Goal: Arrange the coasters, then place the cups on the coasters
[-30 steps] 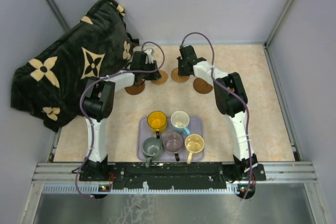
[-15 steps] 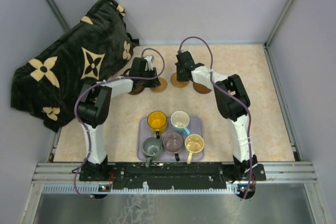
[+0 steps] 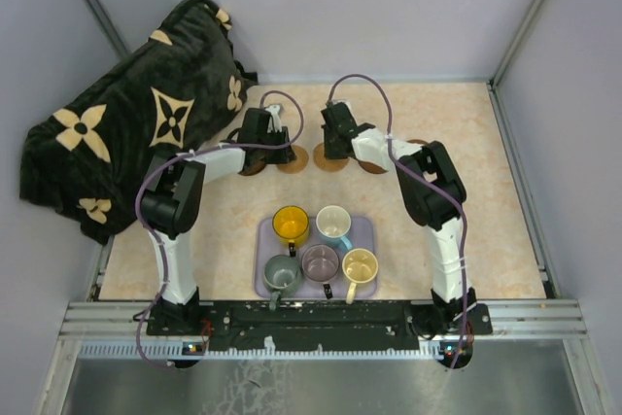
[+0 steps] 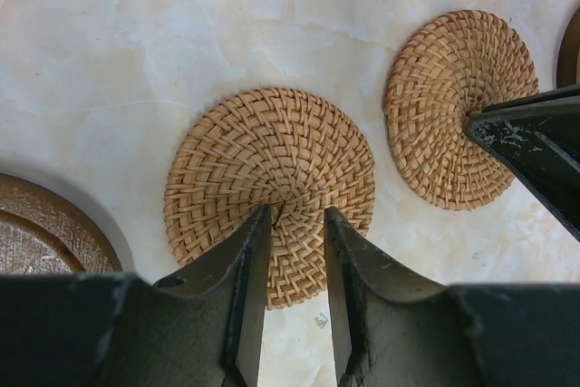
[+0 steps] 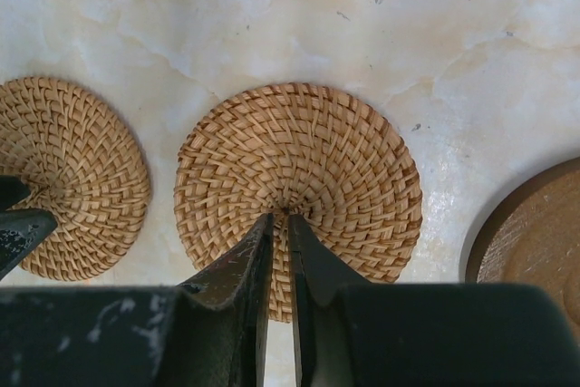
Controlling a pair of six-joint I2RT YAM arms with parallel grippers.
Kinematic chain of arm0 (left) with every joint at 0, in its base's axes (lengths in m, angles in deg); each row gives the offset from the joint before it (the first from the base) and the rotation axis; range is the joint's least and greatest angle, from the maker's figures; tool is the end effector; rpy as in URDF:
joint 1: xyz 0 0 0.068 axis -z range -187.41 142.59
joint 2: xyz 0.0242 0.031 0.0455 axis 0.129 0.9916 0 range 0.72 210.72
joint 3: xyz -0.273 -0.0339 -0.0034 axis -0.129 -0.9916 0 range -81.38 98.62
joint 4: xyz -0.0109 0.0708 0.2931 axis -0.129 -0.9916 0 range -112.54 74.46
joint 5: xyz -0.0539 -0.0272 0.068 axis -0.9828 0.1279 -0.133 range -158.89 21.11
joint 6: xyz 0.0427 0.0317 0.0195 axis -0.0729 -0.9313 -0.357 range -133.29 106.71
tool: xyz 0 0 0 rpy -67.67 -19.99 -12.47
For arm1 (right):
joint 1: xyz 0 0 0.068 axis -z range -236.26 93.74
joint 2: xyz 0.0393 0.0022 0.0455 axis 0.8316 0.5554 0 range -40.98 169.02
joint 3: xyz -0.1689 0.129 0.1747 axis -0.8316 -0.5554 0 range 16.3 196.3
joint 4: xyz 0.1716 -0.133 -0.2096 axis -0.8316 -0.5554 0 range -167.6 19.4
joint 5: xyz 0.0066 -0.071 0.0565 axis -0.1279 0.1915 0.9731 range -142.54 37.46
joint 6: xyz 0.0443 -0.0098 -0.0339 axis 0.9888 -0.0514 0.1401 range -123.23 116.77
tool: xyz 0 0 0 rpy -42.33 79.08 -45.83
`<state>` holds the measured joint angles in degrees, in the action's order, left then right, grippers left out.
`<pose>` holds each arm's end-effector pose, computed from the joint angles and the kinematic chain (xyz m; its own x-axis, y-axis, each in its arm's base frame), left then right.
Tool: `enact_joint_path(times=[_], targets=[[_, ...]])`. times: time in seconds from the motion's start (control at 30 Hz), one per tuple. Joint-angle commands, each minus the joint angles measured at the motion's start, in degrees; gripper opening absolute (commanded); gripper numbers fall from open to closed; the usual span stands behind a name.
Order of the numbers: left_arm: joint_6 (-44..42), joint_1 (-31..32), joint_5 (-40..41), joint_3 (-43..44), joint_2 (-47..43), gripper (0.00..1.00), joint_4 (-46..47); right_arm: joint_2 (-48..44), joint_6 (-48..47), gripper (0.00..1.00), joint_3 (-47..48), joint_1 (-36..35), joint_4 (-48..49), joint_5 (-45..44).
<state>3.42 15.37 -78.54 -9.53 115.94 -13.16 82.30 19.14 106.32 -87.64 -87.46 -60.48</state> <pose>0.4299 -0.1878 0.1265 -0.7225 -0.0039 -0.6914 0.3036 0.8966 -0.3223 0.4401 0.2620 0.1417 -0.7734 -0.0301 -0.6332 -0.1575 0.9767 0.1459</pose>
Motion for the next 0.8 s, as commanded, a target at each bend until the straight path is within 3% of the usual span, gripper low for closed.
enact_joint_path(times=[0.0,0.77], targets=[[0.0,0.2,0.3,0.5,2.8,0.38,-6.6,-0.7,0.8,0.14,-2.5,-0.8,-6.9,-1.2],[-1.8,0.3,0.6,1.9,1.2,0.38,-5.3,2.4,-1.1,0.15,7.1,-0.8,-6.6,-1.7]])
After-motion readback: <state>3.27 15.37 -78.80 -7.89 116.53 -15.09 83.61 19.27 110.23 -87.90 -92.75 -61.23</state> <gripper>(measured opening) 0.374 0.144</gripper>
